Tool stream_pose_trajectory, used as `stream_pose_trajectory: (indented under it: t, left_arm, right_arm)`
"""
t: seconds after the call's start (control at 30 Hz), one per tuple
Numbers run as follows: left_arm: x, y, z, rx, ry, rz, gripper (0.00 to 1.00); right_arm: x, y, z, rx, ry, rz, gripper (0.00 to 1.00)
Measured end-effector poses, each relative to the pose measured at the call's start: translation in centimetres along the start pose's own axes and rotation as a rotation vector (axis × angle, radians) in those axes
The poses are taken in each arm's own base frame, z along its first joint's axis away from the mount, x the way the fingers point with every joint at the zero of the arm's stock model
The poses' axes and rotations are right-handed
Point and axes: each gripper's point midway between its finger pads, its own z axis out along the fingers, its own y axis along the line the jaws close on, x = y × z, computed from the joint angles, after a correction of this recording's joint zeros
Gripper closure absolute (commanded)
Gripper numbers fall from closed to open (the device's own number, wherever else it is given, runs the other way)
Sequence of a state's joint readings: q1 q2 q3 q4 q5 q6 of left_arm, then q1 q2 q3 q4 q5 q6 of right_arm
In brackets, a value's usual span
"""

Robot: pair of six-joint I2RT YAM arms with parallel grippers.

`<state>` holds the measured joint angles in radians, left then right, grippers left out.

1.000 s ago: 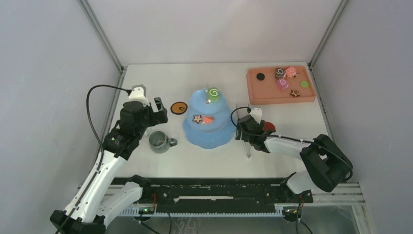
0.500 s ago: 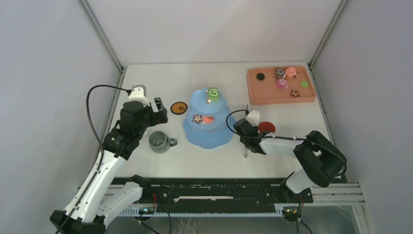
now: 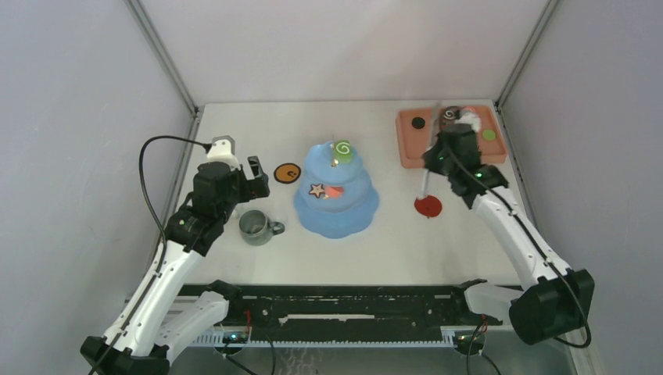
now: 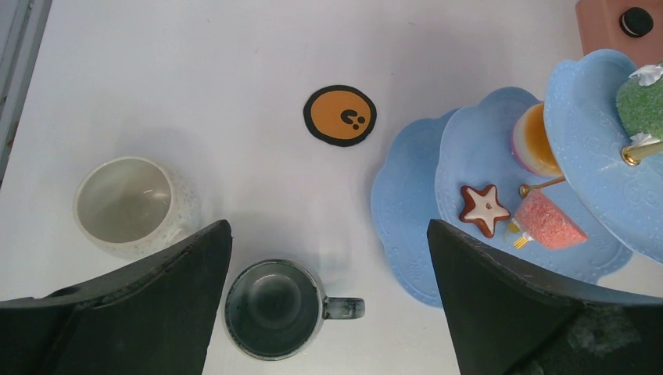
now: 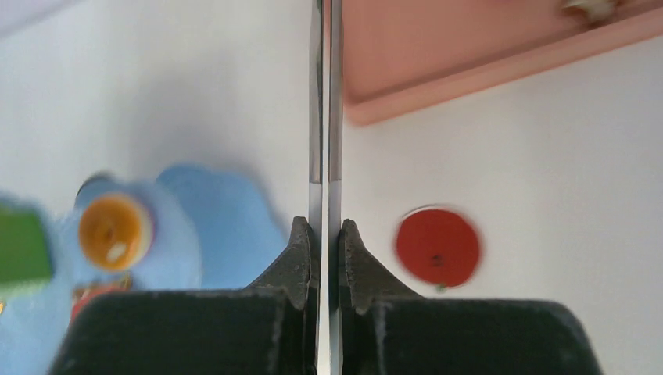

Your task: Serve the afternoon tea

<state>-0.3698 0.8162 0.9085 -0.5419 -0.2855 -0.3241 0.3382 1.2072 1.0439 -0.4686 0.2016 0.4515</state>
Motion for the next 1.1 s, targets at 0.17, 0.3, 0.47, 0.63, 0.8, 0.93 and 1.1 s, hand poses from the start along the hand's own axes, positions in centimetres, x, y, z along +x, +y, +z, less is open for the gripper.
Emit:
stream_pose_trajectory:
  t: [0.17,0.3,0.47,0.63,0.8,0.93,1.1]
  left_arm:
    - [0.2,0.0,0.2,-0.002,0.008,0.003,0.0]
    - [0.3,0.0,0.3,-0.004,0.014,0.006,0.0]
    - [0.3,0.0,0.4,-0.005,0.016,0.008,0.0]
    - [0.5,0.0,0.6,-0.007,0.022,0.01,0.0]
    - [0.5,0.0,0.6,-0.009,0.024,0.011,0.0]
    - [0.5,0.1,0.6,-0.014,0.023,0.018,0.0]
    - [0.5,0.2,0.6,-0.021,0.021,0.018,0.0]
  right_arm:
    - [-3.4,-7.1,-0.6,0.172,-0.006,0.084,0.91]
    - [-0.6,-11.2,1.7,0.284,0.148,0.102,0.84]
    - [1.8,-13.4,3.6,0.343,0.279,0.103,0.76]
    - [-0.8,-13.7,4.7,0.338,0.259,0.107,0.67]
    - [-3.1,-13.4,5.9,0.324,0.229,0.101,0.62]
    - [-2.5,-13.6,6.5,0.322,0.259,0.105,0.61]
    - [-1.7,-13.6,7.0,0.318,0.292,0.109,0.58]
